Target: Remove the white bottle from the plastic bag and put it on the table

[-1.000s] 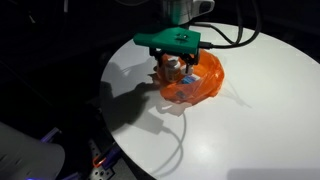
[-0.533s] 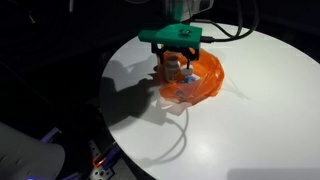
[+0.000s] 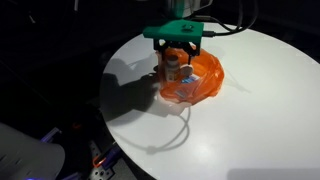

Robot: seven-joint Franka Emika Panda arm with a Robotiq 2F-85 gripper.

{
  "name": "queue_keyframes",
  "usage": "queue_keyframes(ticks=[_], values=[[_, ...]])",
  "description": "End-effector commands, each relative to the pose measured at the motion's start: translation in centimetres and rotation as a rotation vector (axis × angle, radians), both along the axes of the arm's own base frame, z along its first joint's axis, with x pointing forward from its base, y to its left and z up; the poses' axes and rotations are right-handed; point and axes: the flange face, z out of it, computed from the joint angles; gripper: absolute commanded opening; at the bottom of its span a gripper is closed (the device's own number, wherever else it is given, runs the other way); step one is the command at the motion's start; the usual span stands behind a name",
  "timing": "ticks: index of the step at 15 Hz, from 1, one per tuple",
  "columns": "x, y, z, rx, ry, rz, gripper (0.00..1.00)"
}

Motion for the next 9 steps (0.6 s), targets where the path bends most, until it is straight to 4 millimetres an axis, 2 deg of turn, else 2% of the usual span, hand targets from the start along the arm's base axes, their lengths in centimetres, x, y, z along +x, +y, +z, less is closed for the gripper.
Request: queue_keyframes(ticks=[1, 9], values=[[1.5, -0.2, 0.4, -0.001, -0.024, 0.008, 1.00], [0.5, 0.4, 1.8, -0.041, -0.002, -0.066, 1.00]])
